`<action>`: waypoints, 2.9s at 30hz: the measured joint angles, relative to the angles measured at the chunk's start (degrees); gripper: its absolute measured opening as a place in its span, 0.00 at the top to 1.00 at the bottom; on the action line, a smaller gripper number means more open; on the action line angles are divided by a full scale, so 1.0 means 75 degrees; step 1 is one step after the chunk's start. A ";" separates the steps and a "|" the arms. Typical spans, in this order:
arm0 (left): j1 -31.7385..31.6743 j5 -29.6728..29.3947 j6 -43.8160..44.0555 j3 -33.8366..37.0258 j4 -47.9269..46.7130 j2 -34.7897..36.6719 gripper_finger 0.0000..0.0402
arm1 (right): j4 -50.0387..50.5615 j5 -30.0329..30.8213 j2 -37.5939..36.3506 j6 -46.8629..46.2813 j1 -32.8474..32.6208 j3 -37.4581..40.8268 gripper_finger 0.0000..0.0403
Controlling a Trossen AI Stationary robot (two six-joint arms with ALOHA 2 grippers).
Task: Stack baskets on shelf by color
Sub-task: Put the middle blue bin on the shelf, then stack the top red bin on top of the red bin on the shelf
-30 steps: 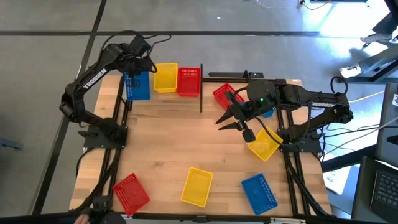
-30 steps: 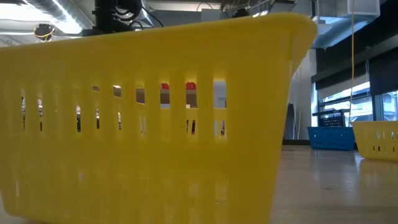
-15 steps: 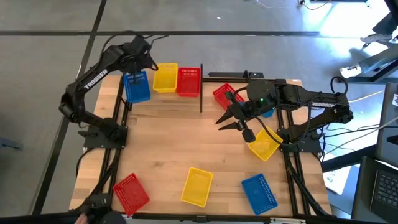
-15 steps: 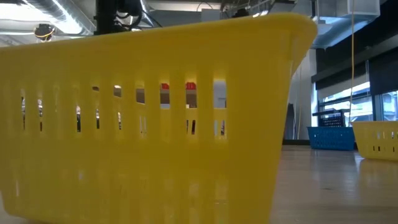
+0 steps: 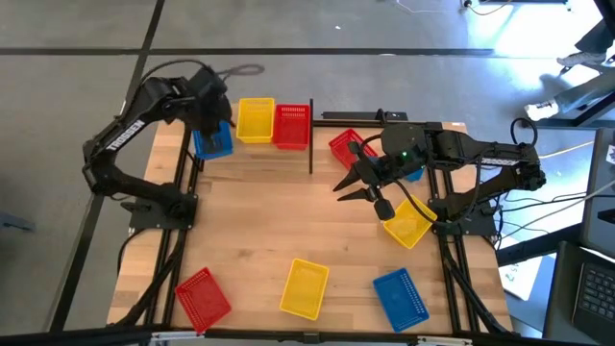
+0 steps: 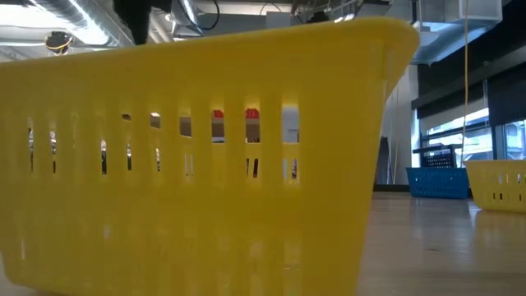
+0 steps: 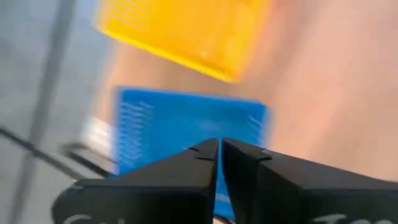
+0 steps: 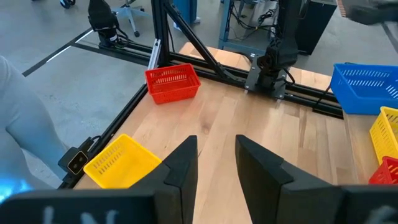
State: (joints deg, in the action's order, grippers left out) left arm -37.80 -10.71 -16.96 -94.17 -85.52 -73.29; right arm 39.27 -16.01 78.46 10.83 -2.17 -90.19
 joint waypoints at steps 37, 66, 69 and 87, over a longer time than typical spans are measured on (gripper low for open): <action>0.1497 -0.1410 0.0654 0.3363 0.0466 0.0139 1.00 | 0.0025 0.2591 0.0000 -0.0236 0.0005 0.0000 0.74; 0.1758 -0.1412 0.1443 0.2528 0.0897 0.1117 1.00 | 0.0326 0.2603 -0.0157 -0.0201 0.0002 0.0000 0.74; 0.2328 -0.1379 0.2300 0.2372 0.0917 0.1320 1.00 | 0.0678 0.2614 -0.0286 -0.0201 -0.0001 0.0000 0.74; 0.5647 -0.1165 0.4811 0.2326 0.3831 0.1471 1.00 | 0.4150 0.3899 -0.0644 -0.5443 0.0697 0.1061 0.74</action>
State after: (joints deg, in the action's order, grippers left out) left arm 4.55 -19.44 19.12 -76.73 -56.79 -62.26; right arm 70.40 13.23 73.63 -30.00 3.06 -82.23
